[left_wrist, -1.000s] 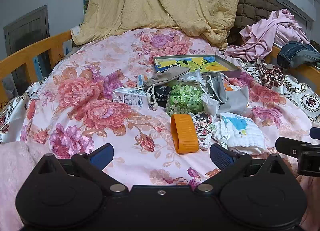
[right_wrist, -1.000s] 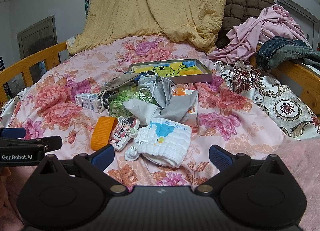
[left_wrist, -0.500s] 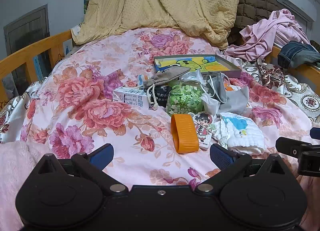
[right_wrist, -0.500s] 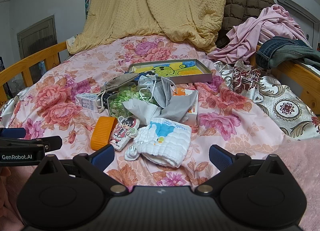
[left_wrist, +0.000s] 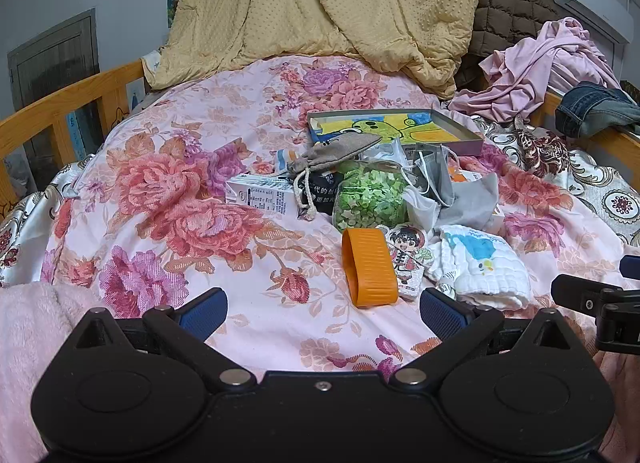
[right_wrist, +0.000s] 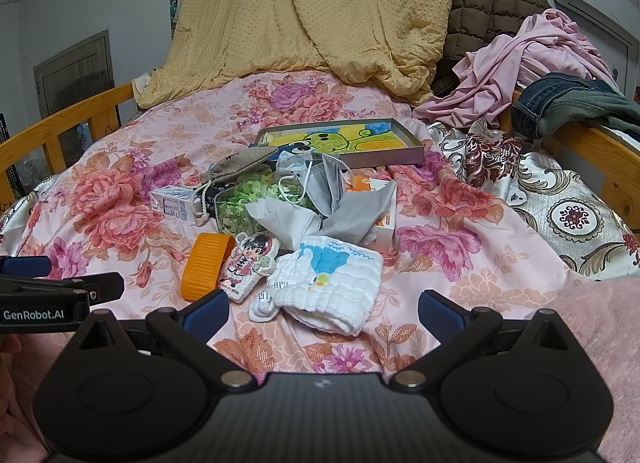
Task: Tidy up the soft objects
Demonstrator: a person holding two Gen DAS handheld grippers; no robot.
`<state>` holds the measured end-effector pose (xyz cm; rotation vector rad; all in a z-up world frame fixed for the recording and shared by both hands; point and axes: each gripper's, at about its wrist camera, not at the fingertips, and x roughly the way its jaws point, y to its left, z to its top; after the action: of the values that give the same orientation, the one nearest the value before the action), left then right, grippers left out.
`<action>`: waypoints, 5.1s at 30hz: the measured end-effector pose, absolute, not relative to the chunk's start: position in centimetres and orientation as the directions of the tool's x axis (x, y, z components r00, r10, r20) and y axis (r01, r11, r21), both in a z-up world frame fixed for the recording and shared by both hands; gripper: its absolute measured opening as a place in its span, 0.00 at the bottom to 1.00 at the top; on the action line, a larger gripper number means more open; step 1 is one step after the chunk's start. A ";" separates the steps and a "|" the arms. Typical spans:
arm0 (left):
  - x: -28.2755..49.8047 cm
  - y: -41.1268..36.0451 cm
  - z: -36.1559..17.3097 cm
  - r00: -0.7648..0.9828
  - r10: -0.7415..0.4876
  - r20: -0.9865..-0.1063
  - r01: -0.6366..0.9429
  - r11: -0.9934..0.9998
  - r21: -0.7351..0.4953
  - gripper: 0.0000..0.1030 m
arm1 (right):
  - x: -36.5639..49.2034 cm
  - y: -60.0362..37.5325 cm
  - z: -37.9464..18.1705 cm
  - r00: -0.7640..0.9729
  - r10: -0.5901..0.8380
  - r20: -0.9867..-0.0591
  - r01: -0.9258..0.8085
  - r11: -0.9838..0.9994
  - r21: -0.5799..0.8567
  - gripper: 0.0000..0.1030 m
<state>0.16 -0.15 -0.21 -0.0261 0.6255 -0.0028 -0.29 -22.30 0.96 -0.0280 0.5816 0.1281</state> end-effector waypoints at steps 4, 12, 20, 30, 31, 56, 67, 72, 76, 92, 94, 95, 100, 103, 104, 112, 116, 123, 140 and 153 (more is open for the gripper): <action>0.2 -0.1 -0.2 0.810 -0.011 -0.586 -0.006 1.000 -0.026 0.99 | -0.3 -22.3 1.0 0.828 0.113 -0.550 -0.129 0.992 0.010 0.99; 0.2 -0.2 -0.2 0.810 -0.011 -0.586 -0.005 1.000 -0.026 0.99 | -0.2 -22.3 1.0 0.828 0.113 -0.550 -0.129 0.992 0.010 0.99; 0.2 -0.2 -0.3 0.810 -0.011 -0.586 -0.005 1.000 -0.026 0.99 | -0.2 -22.3 0.9 0.827 0.113 -0.550 -0.129 0.992 0.009 0.99; 0.2 -0.2 -0.2 0.810 -0.011 -0.587 -0.005 1.000 -0.026 0.99 | -0.2 -22.3 0.9 0.827 0.112 -0.550 -0.129 0.992 0.009 0.99; 0.2 -0.1 -0.2 0.810 -0.011 -0.587 -0.005 1.000 -0.026 0.99 | -0.2 -22.3 0.9 0.827 0.112 -0.550 -0.129 0.992 0.009 0.99; 3.1 0.2 -1.9 0.702 -0.130 -0.701 0.076 0.991 -0.108 0.99 | 1.5 -22.6 1.2 0.743 0.163 -0.649 -0.159 0.985 0.066 0.99; 7.8 0.1 -0.8 0.625 -0.183 -0.759 0.185 0.979 -0.084 0.99 | 6.0 -22.5 1.3 0.637 0.218 -0.739 -0.227 0.970 0.089 1.00; 10.1 -0.6 -0.7 0.601 -0.179 -0.779 0.236 0.971 -0.041 0.99 | 8.8 -22.4 1.0 0.590 0.231 -0.773 -0.246 0.964 0.101 1.00; 12.1 -1.3 -1.1 0.585 -0.157 -0.796 0.294 0.956 0.027 0.99 | 11.4 -22.3 0.7 0.557 0.216 -0.802 -0.246 0.965 0.089 1.00; 16.9 -1.7 -5.7 0.439 -0.237 -0.867 0.315 0.944 -0.098 0.99 | 18.5 -23.0 -3.8 0.451 0.206 -0.868 -0.181 0.974 0.136 1.00; 16.9 -2.3 -6.1 0.433 -0.240 -0.869 0.335 0.938 -0.092 0.97 | 19.0 -23.0 -4.4 0.442 0.197 -0.875 -0.169 0.977 0.134 1.00; 17.0 -2.4 -6.2 0.429 -0.241 -0.871 0.342 0.935 -0.090 0.95 | 19.1 -23.0 -4.7 0.437 0.194 -0.878 -0.164 0.977 0.134 0.99; 17.1 -2.8 -6.9 0.431 -0.240 -0.870 0.361 0.929 -0.077 0.79 | 19.7 -22.6 -6.0 0.396 0.195 -0.897 -0.164 0.976 0.140 0.96; 17.2 -2.6 -7.0 0.433 -0.242 -0.868 0.349 0.933 -0.087 0.76 | 19.9 -22.4 -6.4 0.376 0.217 -0.901 -0.170 0.972 0.163 0.95; 17.2 -2.5 -7.0 0.438 -0.243 -0.866 0.342 0.935 -0.089 0.75 | 19.9 -22.4 -6.5 0.376 0.219 -0.900 -0.170 0.971 0.165 0.94; 17.3 -1.8 -7.0 0.444 -0.247 -0.861 0.303 0.946 -0.115 0.60 | 19.8 -22.5 -6.4 0.390 0.211 -0.896 -0.158 0.974 0.160 0.73; 17.0 -1.9 -6.7 0.448 -0.264 -0.854 0.308 0.943 -0.129 0.51 | 19.7 -23.1 -6.2 0.408 0.208 -0.889 -0.134 0.977 0.167 0.59; 16.4 -1.2 -5.5 0.514 -0.250 -0.820 0.276 0.954 -0.118 0.46 | 19.4 -23.7 -5.8 0.435 0.238 -0.869 -0.122 0.971 0.205 0.36; 14.8 -1.2 -3.4 0.650 -0.223 -0.726 0.276 0.960 -0.048 0.38 | 17.4 -24.1 -3.1 0.552 0.346 -0.759 -0.182 0.938 0.295 0.16; 13.4 -1.3 -1.3 0.742 -0.253 -0.621 0.308 0.951 -0.019 0.33 | 15.1 -24.8 0.9 0.728 0.388 -0.565 -0.254 0.918 0.304 0.15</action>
<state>13.39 -1.31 -1.33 0.0871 0.6672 -0.3076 15.14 -24.81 0.95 0.2121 0.6677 0.3566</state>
